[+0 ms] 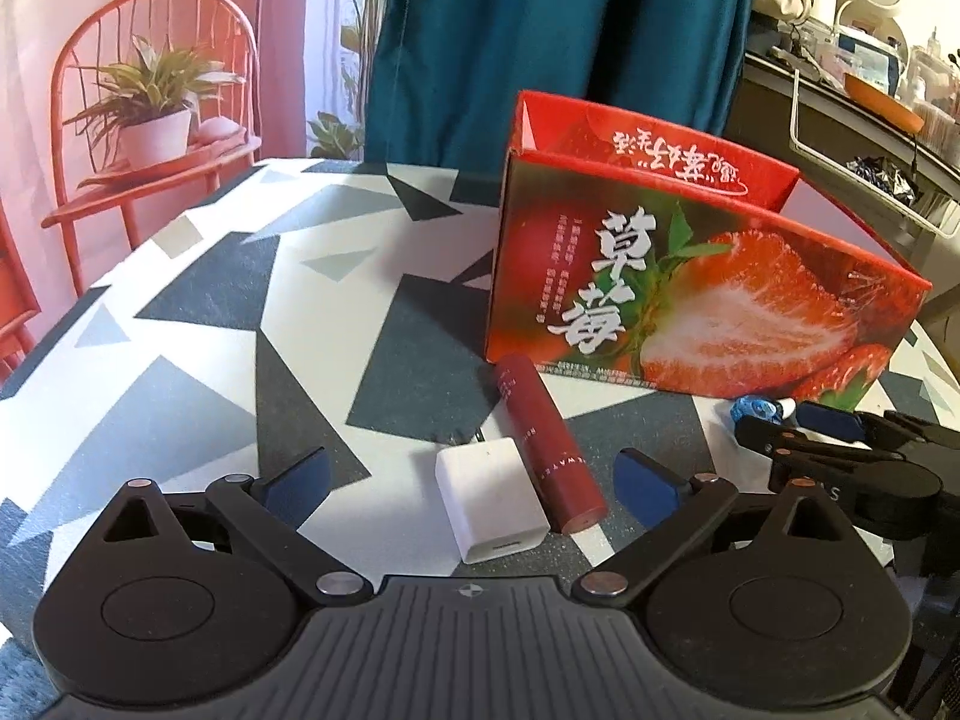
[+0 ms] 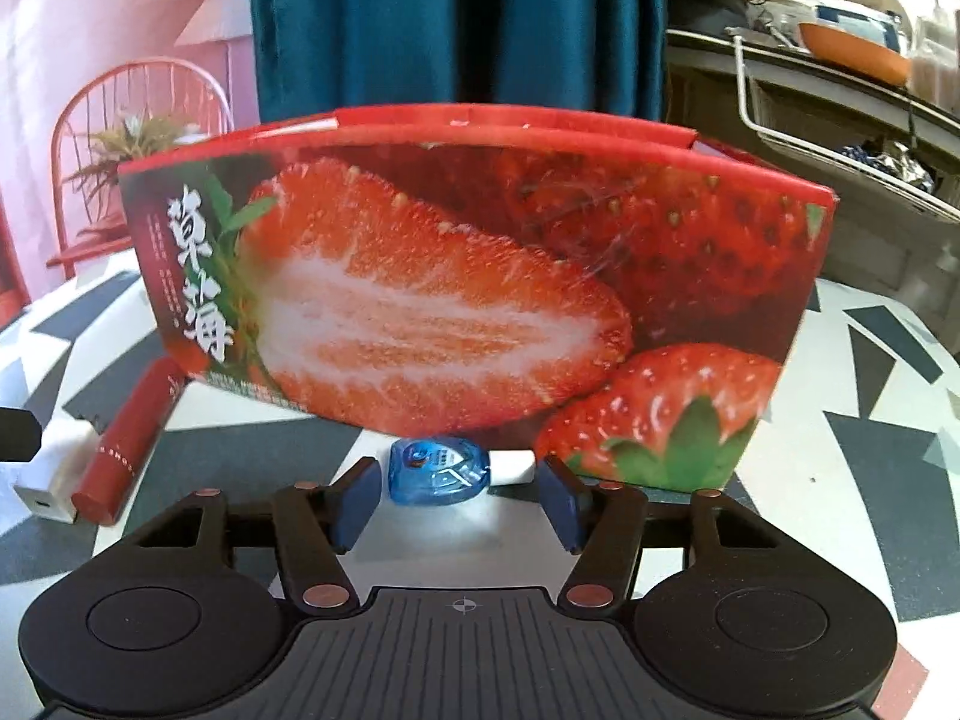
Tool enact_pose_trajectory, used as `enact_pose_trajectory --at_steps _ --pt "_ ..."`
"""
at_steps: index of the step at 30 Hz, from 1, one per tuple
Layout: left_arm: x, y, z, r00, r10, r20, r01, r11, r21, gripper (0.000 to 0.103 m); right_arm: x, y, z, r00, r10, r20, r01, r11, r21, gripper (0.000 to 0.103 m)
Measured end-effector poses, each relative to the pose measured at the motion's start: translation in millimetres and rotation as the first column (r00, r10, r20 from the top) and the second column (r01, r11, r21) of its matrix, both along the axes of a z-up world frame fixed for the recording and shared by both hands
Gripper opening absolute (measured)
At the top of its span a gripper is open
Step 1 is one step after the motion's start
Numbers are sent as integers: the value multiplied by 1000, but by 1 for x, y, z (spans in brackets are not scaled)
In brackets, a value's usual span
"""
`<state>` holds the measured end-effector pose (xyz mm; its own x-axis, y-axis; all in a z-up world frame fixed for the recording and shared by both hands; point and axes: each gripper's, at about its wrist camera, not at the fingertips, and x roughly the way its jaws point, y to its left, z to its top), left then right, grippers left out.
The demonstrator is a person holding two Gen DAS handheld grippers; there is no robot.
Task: Organize rigid objects
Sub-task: 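Close the left gripper on the white charger while the right gripper grasps the blue correction tape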
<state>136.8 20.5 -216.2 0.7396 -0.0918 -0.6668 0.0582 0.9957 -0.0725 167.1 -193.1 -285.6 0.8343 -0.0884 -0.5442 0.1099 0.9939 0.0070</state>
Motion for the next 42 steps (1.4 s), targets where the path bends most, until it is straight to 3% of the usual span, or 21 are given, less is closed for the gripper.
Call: enact_pose_trajectory --at_steps 16,20,27,36,42 --pt "6 5 -13 999 10 -42 -10 1000 -20 91 8 -3 -2 1000 20 -20 -20 1000 17 52" --pt "8 3 -17 999 17 -42 -17 1000 8 87 8 -2 -2 999 32 -22 -32 999 11 52" --pt "13 13 -23 996 71 -63 -70 997 12 58 7 -2 -2 999 49 -20 -49 999 22 52" --pt "25 14 -26 994 92 -59 -91 995 28 58 7 -2 -2 998 53 -20 -52 998 28 52" --pt "26 7 -30 995 93 -24 -91 991 95 58 8 -3 -2 999 52 -18 -51 998 33 52"
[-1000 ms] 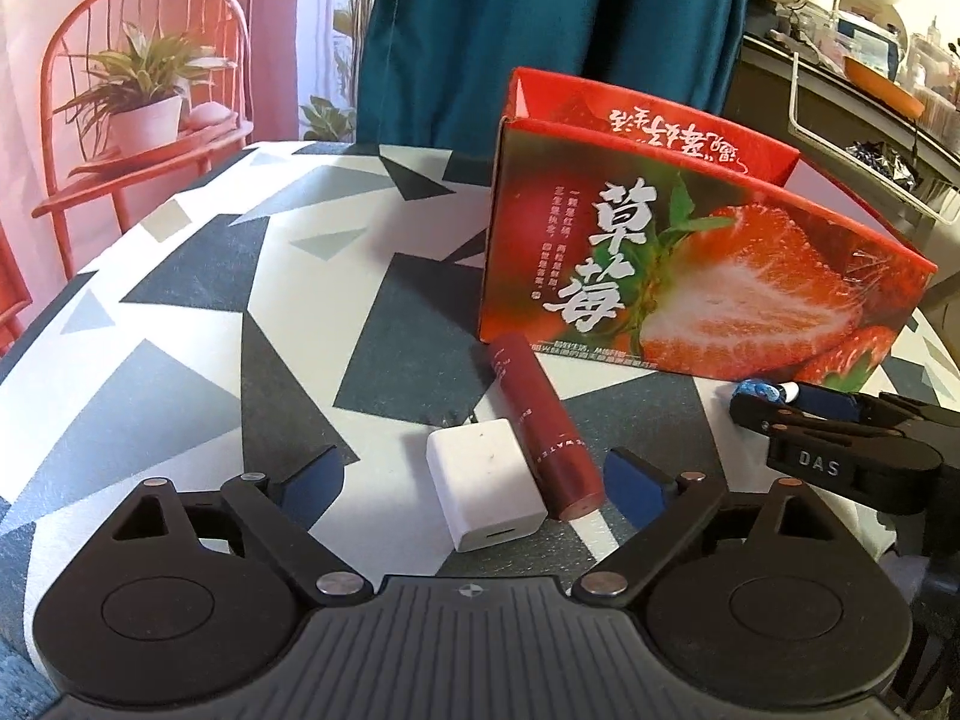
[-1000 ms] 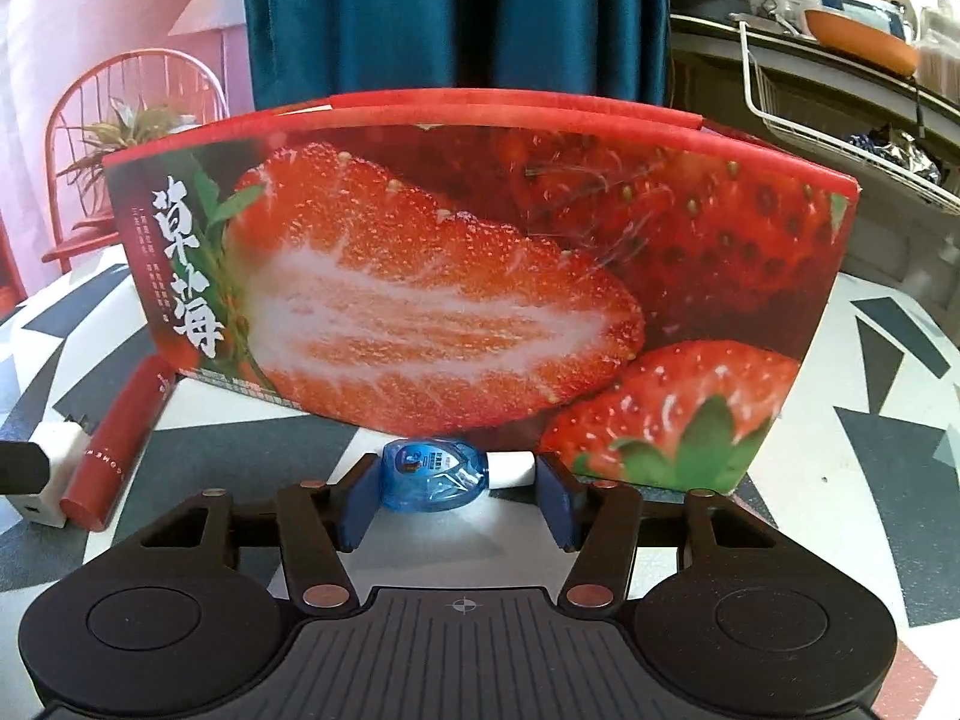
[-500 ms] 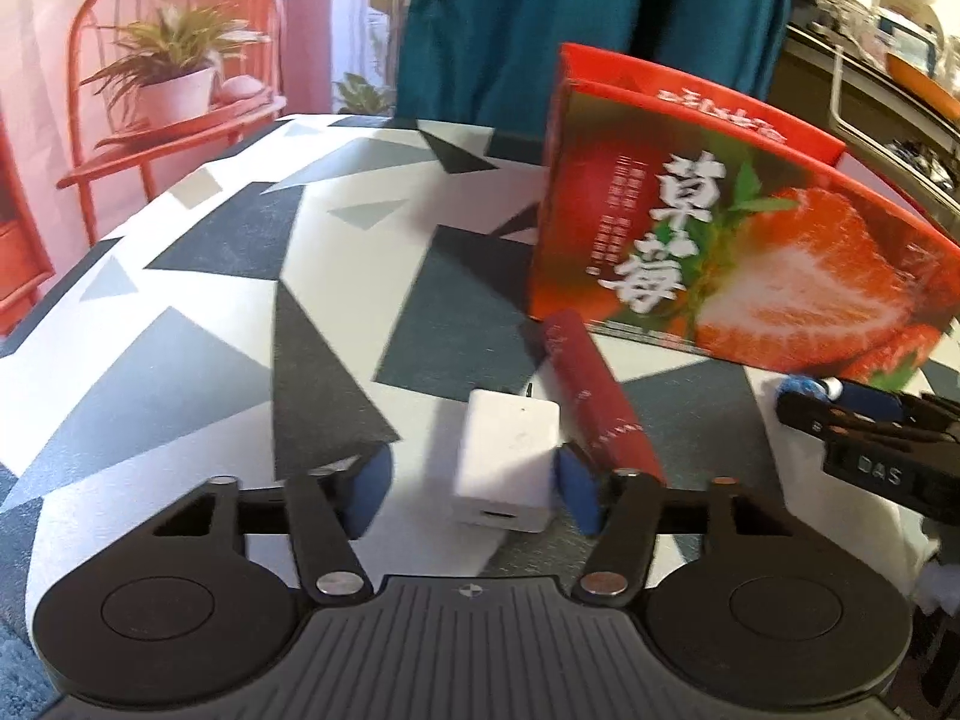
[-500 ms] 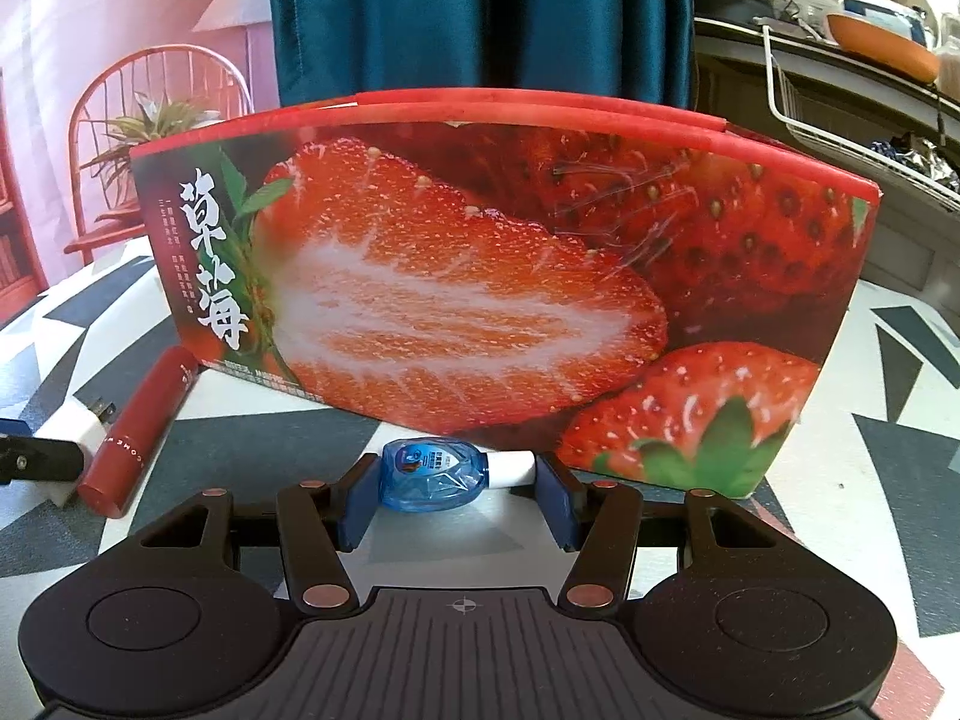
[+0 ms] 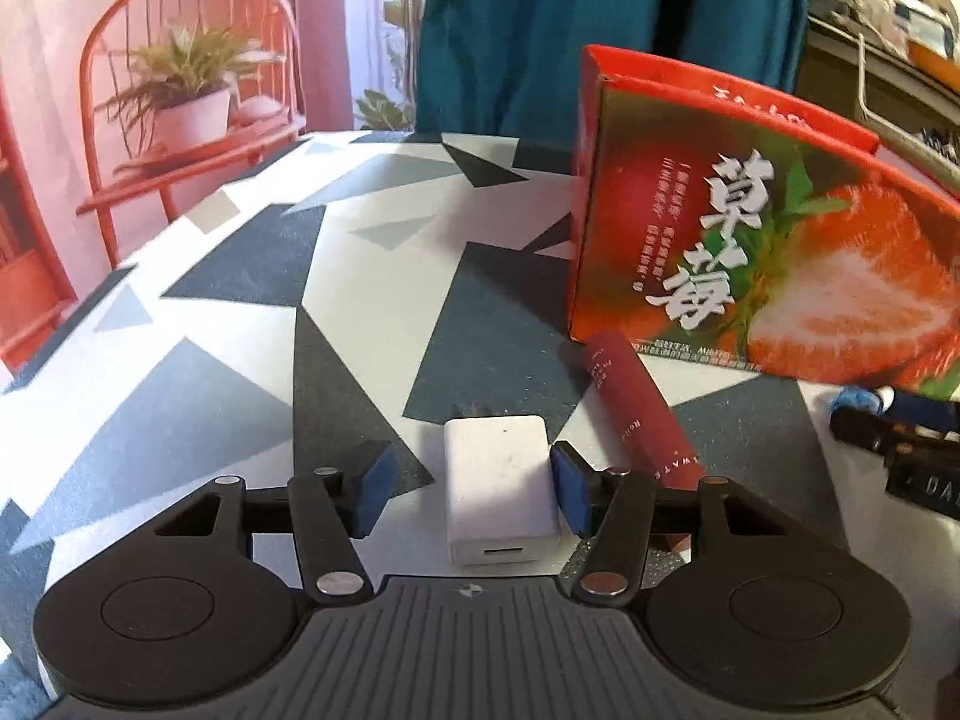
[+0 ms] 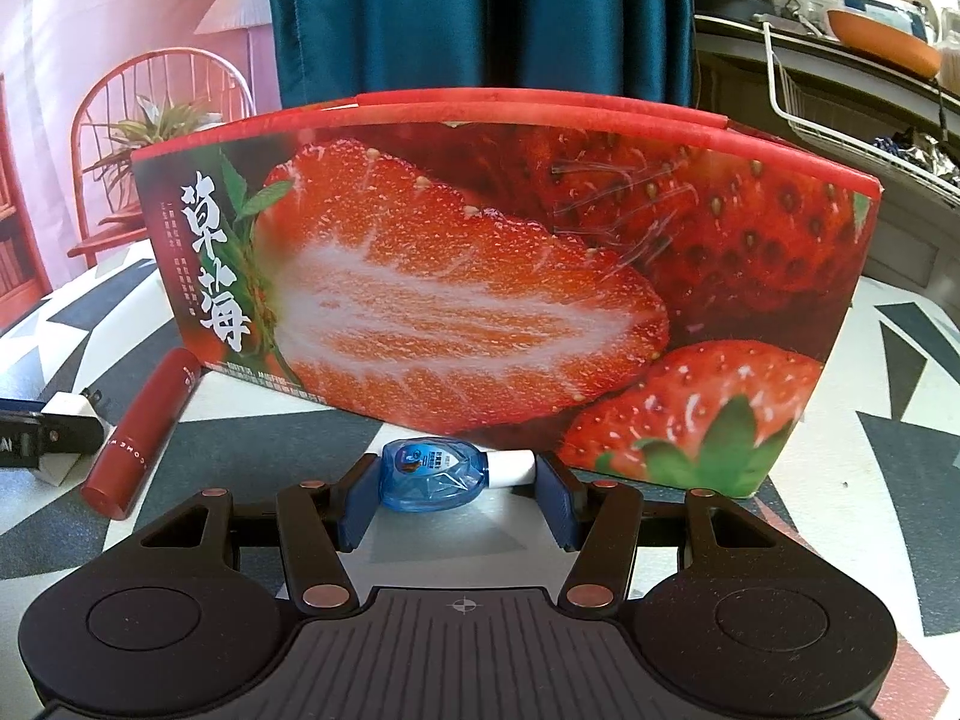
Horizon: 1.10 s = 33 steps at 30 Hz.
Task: Organize rigid objects
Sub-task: 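Close the left gripper on the white charger while the right gripper grasps the blue correction tape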
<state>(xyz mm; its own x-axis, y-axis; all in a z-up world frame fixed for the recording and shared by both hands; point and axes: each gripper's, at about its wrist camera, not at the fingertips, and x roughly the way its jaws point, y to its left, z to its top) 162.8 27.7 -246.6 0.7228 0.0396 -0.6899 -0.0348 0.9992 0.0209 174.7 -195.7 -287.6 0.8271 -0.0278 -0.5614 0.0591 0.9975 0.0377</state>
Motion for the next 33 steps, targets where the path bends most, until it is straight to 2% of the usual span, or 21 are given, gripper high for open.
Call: enact_pose_trajectory --at_steps 8,10,11,13,16,33 --pt "-5 0 -1 1000 -6 28 6 1000 3 56 0 -1 0 1000 -1 4 1 1000 12 52" --pt "-8 -3 -1 999 -33 37 33 999 4 38 0 -1 0 1000 -1 6 1 1000 16 52" --pt "-9 -5 -1 998 -48 41 48 999 8 37 0 -1 0 1000 -2 6 2 1000 17 52" --pt "-10 -9 -1 997 -58 47 57 998 26 37 0 -1 0 1000 -2 6 2 1000 18 52" --pt "-10 -4 -2 997 -55 48 55 998 0 37 0 -1 0 1000 -2 6 2 1000 18 52" --pt "-9 -2 -4 997 -64 52 63 998 6 37 4 8 -1 1000 1 -7 -1 1000 -29 53"
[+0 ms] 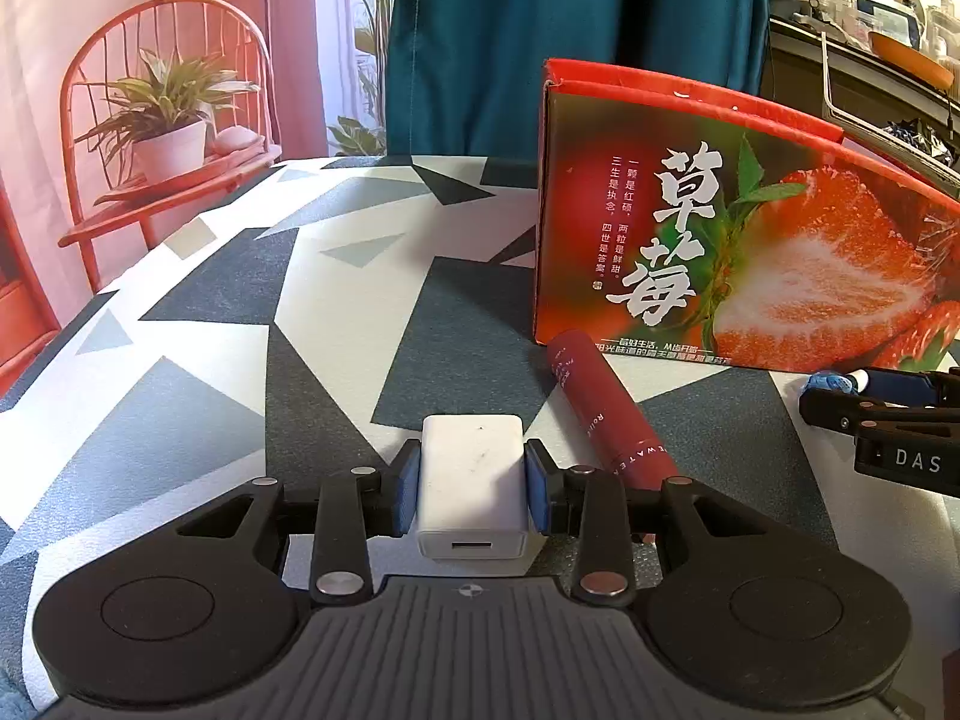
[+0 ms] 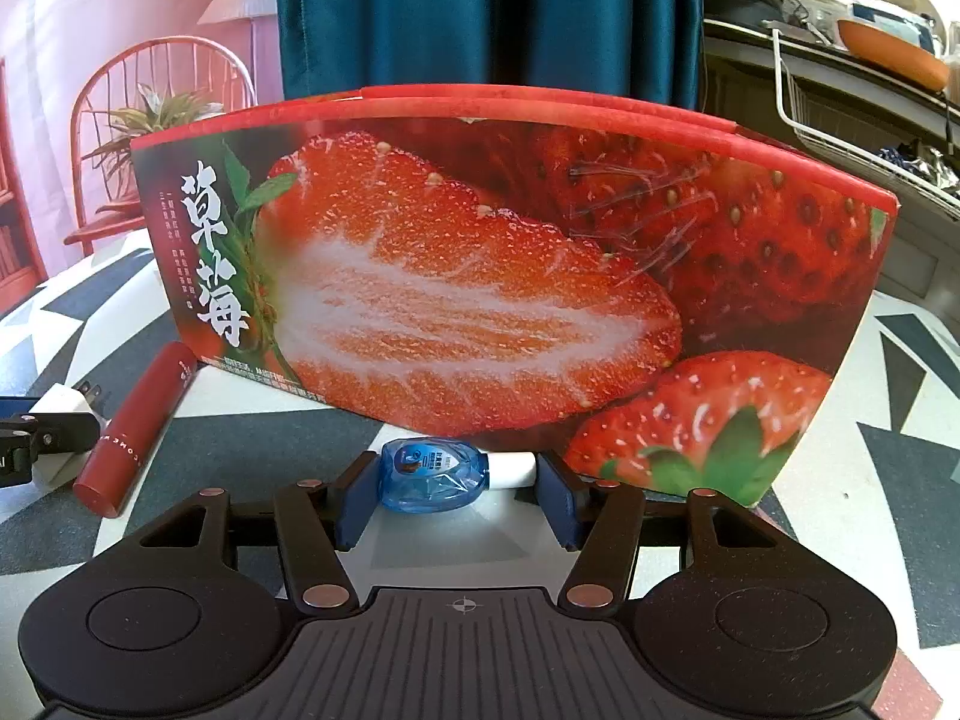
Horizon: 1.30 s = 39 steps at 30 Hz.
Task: Organize rigid objects
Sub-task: 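Close the left gripper on the white charger while the right gripper grasps the blue correction tape, then carry the charger in the left gripper into the red box while the right carries the tape there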
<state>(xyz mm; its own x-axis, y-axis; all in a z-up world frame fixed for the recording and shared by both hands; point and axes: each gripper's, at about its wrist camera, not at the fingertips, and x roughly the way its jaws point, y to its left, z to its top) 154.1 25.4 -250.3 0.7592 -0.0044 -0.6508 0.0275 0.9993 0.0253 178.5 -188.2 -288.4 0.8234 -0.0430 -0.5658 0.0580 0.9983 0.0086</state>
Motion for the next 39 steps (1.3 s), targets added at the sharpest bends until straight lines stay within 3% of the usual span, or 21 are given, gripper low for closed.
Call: enact_pose_trajectory --at_steps 12,17,21,33,39 --pt "-1 5 2 1000 1 -5 -1 1000 -24 37 -7 -6 2 999 32 17 -32 999 38 51" --pt "-5 6 12 999 7 40 -6 999 -38 37 -29 -1 7 996 56 64 -54 998 -25 51" --pt "-7 1 20 998 -6 67 8 999 -34 37 -42 -1 9 996 60 73 -59 998 -15 51" --pt "-14 -9 64 987 -27 159 34 999 -37 37 -64 -12 46 983 44 179 -45 999 0 51" --pt "-12 -19 83 979 -80 186 91 995 -51 37 -73 -18 70 977 38 210 -44 999 24 51"
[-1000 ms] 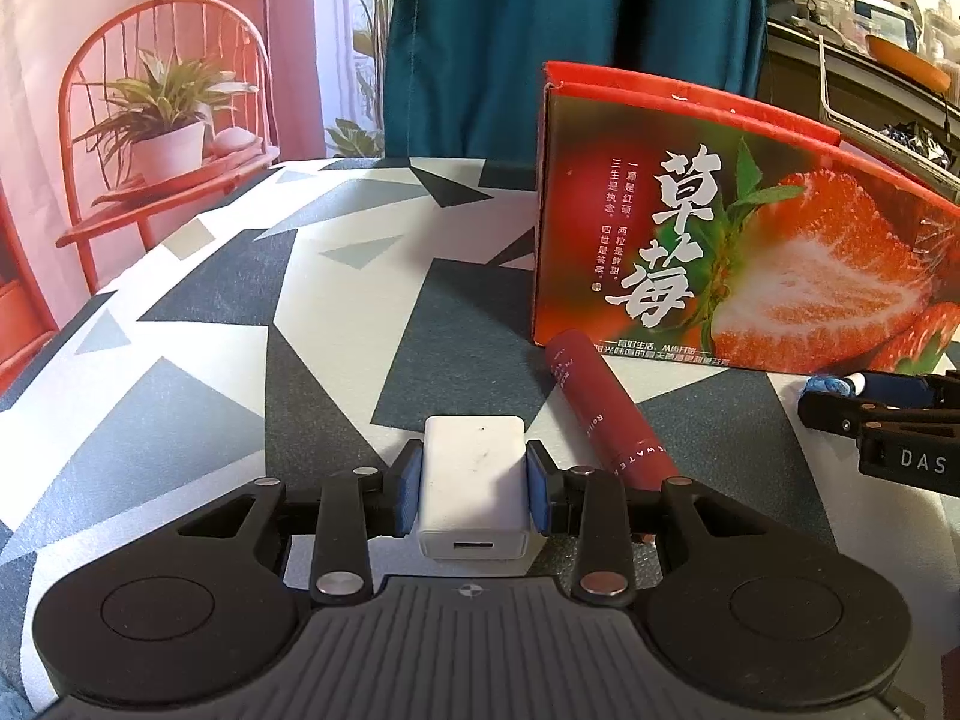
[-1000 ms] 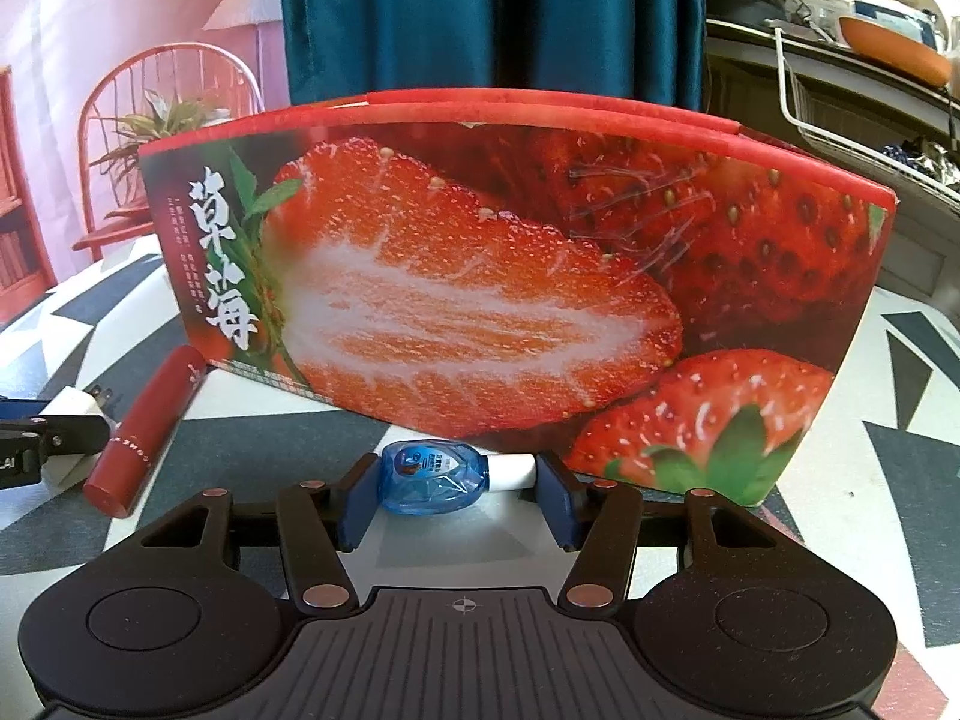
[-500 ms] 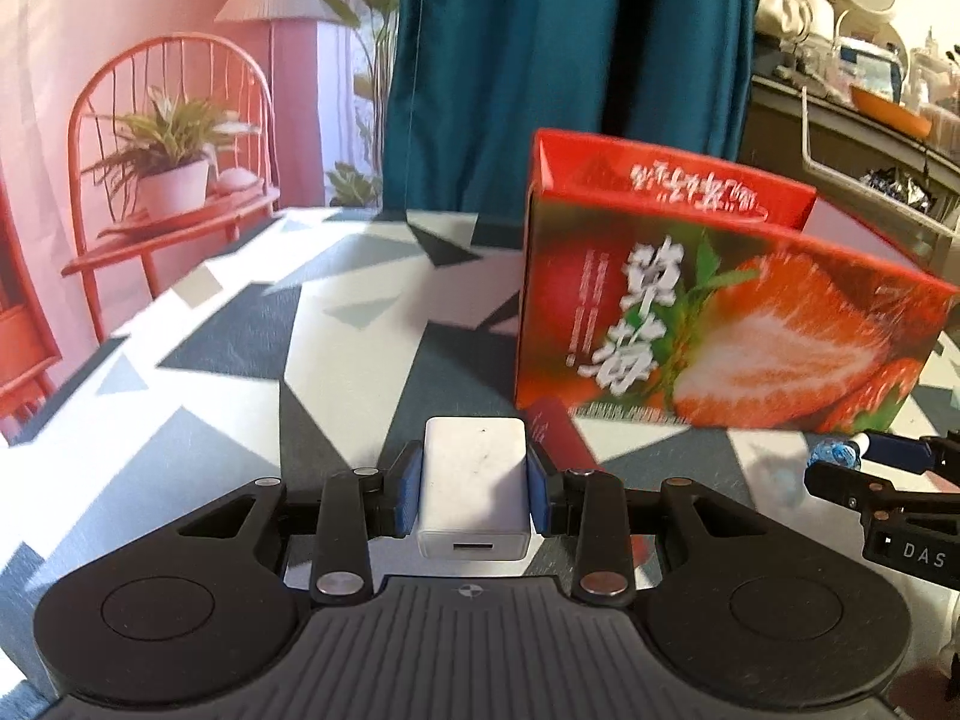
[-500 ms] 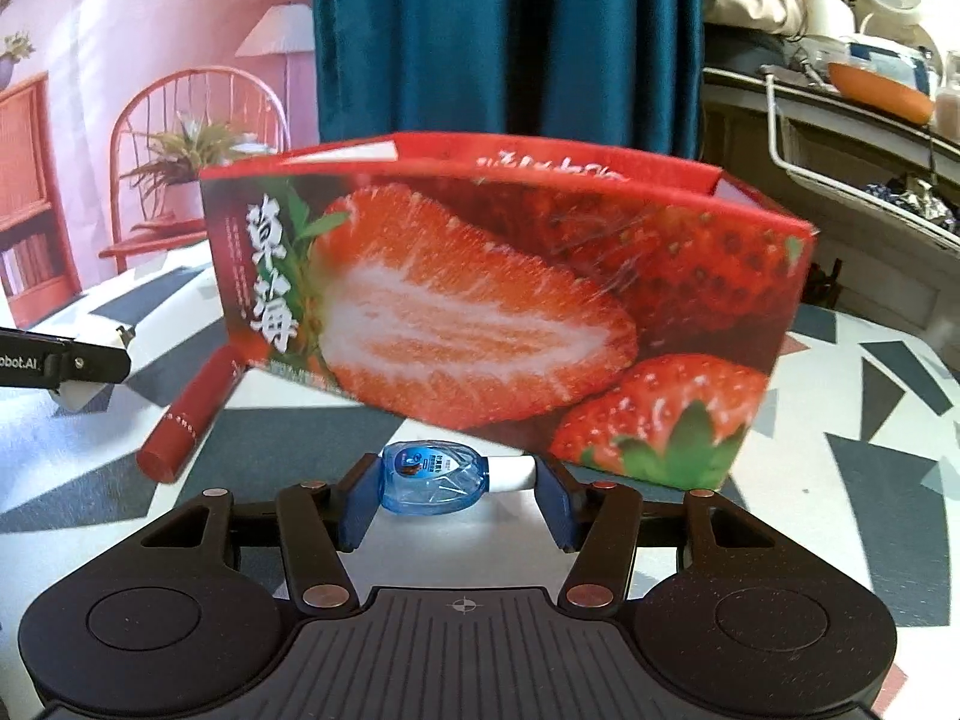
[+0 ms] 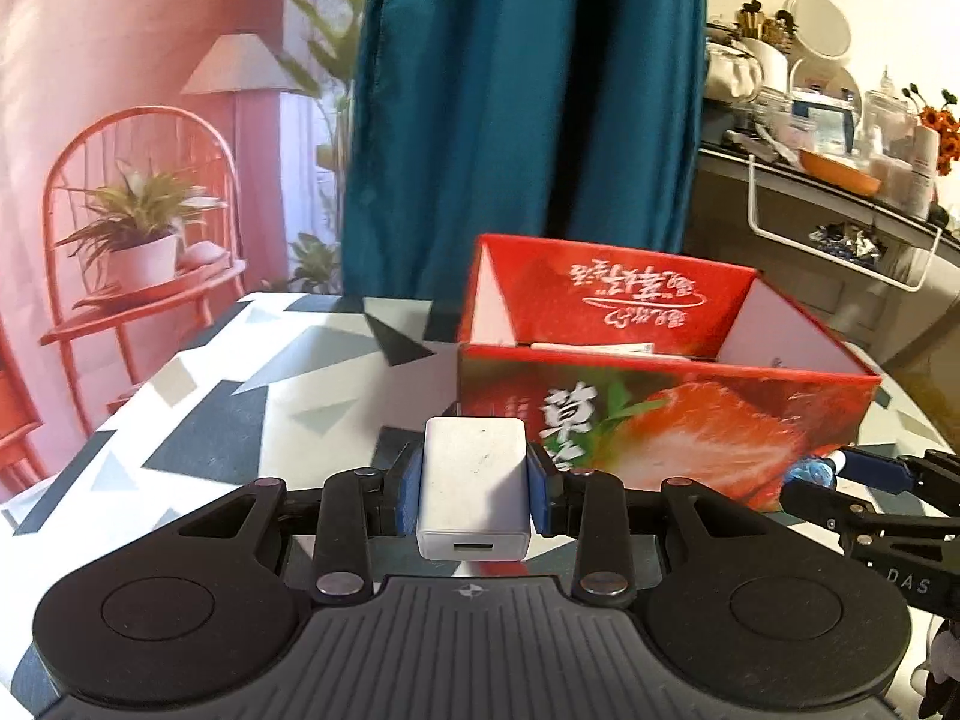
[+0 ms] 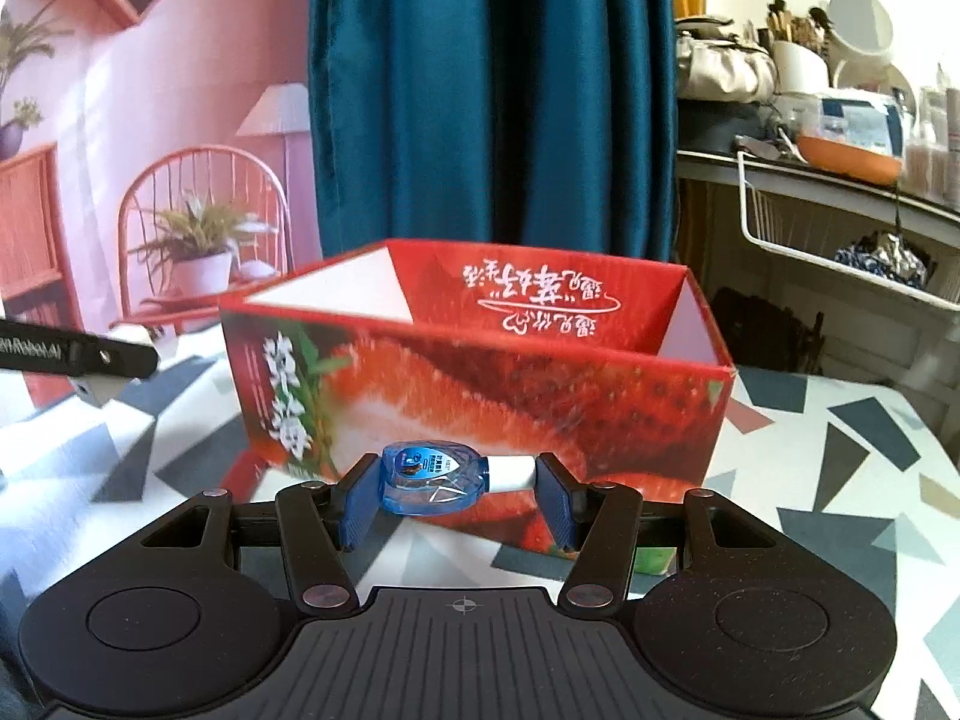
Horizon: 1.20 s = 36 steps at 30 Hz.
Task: Organize rigid objects
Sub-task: 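Carry the charger in the left gripper into the red box while the right carries the tape there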
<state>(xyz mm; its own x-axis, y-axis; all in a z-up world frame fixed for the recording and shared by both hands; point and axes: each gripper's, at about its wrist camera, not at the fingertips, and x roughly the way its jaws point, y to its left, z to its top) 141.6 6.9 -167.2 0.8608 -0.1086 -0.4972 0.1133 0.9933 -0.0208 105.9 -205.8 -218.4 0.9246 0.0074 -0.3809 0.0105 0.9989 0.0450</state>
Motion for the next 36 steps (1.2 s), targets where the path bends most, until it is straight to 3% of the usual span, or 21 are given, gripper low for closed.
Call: enact_pose_trajectory --at_steps 9,17,21,25,29,36 --pt "3 -5 28 998 -35 61 37 999 -29 37 -4 -3 37 998 30 51 -30 999 15 51" --pt "36 -18 48 991 -79 105 85 995 -48 37 29 -15 68 995 61 73 -60 998 -17 51" --pt "59 -25 48 993 -83 84 90 992 -83 37 53 -24 75 996 66 58 -63 997 -43 51" --pt "87 -38 45 990 -123 63 127 990 -67 37 84 -33 75 998 60 4 -60 997 -49 51" --pt "122 -43 30 990 -139 -27 137 987 -81 37 119 -43 68 995 43 -87 -47 998 -45 51" --pt "161 -57 1 978 -162 -134 159 987 -32 37 161 -56 46 973 -22 -230 9 998 -57 51"
